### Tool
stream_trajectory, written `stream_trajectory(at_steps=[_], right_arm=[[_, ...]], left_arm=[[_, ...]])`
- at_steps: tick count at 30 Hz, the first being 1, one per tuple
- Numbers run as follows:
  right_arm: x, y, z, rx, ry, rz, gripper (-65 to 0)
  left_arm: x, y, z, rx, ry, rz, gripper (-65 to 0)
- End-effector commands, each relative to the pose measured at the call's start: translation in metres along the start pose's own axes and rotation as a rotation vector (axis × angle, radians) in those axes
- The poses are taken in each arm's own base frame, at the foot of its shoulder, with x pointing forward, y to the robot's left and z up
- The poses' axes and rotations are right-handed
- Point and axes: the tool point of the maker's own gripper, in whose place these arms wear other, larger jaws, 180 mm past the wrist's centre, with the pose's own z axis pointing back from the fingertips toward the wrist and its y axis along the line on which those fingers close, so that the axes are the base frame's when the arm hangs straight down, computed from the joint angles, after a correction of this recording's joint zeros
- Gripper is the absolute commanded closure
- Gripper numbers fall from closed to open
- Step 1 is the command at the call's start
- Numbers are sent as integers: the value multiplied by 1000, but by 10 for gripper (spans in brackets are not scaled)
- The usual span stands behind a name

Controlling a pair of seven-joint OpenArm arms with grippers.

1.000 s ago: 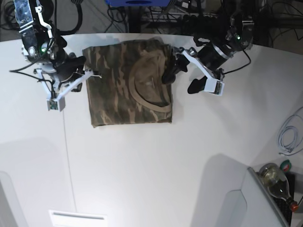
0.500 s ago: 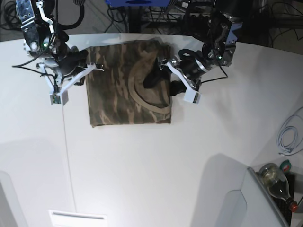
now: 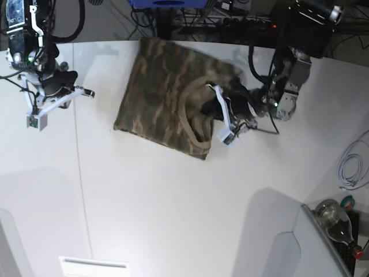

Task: Layout the t-shirt on the table in an organized manner, then fold the t-shirt properly
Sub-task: 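Tuck and smooth the folded shirt edges with the left gripper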

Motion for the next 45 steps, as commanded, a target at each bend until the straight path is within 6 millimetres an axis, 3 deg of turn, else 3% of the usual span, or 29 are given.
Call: stream_trajectory(at_steps=[1, 7, 10, 17, 20, 24, 42, 45], right_arm=[[11, 0, 3, 3, -40, 10, 0], [6, 7, 3, 17, -33, -26, 0], [5, 9, 2, 17, -34, -60, 0], [4, 6, 3, 3, -37, -138, 0], [0, 4, 3, -1, -30, -143, 0], [-4, 4, 3, -3, -20, -143, 0], [-7, 1, 4, -9, -16, -141, 0], [-7, 1, 4, -9, -16, -141, 0]], left_arm=[[21, 6, 4, 22, -5, -104, 0], [32, 9, -12, 109, 236, -678, 0], [45, -9, -28, 118, 271, -873, 0], [88, -53, -55, 131, 168, -1099, 0], [92, -66, -69, 123, 165, -1126, 0], [88, -68, -78, 112, 196, -1128, 0], [93, -56, -72, 171, 250, -1134, -5], [106, -60, -68, 187, 214, -1146, -140]])
